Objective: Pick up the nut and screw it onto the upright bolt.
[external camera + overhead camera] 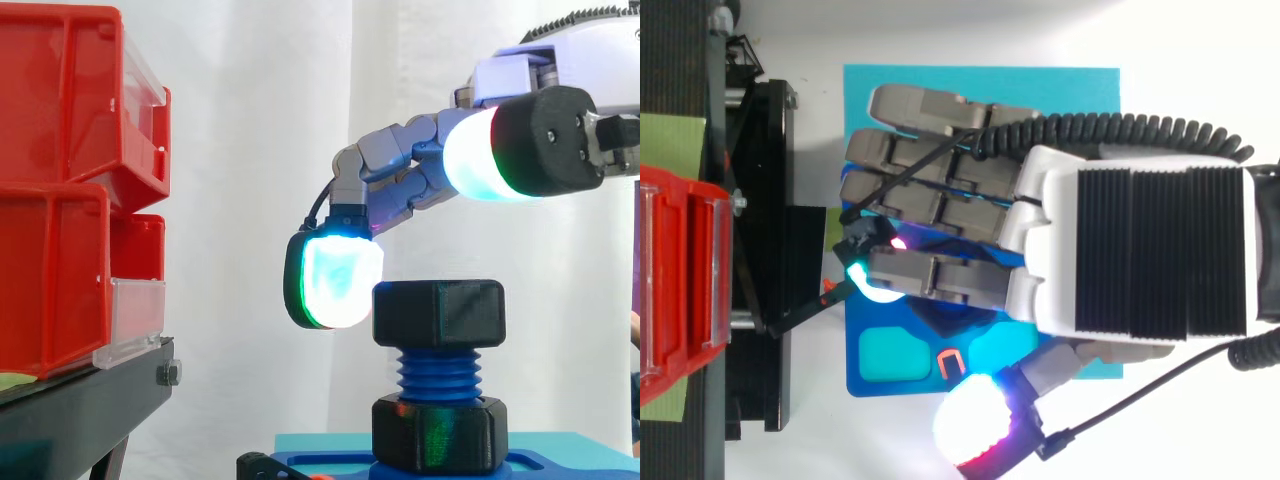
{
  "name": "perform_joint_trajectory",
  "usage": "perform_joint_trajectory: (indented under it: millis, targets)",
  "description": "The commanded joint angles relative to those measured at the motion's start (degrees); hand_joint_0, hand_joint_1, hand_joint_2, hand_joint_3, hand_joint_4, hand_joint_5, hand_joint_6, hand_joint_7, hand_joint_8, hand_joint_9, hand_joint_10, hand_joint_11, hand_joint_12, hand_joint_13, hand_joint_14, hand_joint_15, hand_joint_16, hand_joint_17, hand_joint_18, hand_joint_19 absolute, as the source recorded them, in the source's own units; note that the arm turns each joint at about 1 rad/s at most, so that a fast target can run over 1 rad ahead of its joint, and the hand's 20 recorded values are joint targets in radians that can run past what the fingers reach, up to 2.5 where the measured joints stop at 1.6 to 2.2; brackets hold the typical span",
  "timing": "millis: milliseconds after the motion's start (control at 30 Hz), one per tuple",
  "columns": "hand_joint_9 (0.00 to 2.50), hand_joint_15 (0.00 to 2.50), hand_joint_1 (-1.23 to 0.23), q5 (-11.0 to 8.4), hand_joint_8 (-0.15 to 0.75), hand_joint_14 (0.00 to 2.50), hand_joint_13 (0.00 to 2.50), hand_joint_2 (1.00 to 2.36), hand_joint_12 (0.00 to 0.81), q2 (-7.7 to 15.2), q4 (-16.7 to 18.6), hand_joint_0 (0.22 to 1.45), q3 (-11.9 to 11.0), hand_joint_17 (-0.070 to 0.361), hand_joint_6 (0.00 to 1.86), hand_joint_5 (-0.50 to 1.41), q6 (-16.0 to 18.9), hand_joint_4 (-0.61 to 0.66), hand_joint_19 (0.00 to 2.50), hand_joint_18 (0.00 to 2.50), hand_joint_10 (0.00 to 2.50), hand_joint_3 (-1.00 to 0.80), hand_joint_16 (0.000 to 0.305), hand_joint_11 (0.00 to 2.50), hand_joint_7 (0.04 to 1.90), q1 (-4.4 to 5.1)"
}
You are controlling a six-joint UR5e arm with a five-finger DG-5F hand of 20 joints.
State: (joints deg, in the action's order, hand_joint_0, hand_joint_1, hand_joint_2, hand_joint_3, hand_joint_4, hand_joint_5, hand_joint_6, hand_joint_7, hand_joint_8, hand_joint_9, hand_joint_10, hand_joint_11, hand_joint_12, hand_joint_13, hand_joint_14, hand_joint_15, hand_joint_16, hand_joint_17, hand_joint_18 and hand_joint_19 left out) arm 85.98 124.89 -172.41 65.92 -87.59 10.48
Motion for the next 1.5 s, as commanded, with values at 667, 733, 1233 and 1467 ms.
perform_joint_trajectory:
  millis: [667, 733, 1233, 1467]
  targets:
    - [0.52, 0.0, -0.17, 4.02, 0.289, 0.0, 0.49, 1.0, 0.298, 0.0, -0.3, 0.52, 0.2, 0.063, 0.5, -0.06, -1.0, 0.21, 0.0, 0.11, 0.0, -0.5, 0.028, 0.0, 1.5, -3.27]
    - [0.53, 0.0, -0.17, 4.46, 0.289, 0.0, 0.5, 1.0, 0.297, 0.0, 0.0, 0.52, 0.5, 0.063, 0.5, -0.06, -1.1, 0.21, 0.0, 0.12, 0.0, -0.5, 0.028, 0.0, 1.5, -3.62]
    - [0.58, 0.0, -0.17, 6.22, 0.285, 0.0, 0.56, 1.0, 0.282, 0.0, -0.3, 0.52, 0.5, 0.058, 0.52, -0.05, -1.1, 0.22, 0.0, 0.18, 0.0, -0.5, 0.026, 0.0, 1.44, -5.64]
    - [0.54, 0.0, -0.14, 6.75, 0.268, 0.0, 0.53, 1.0, 0.297, 0.0, 0.1, 0.51, 0.4, 0.063, 0.5, -0.13, -1.1, 0.28, 0.0, 0.16, 0.0, -0.5, 0.028, 0.0, 0.97, -5.91]
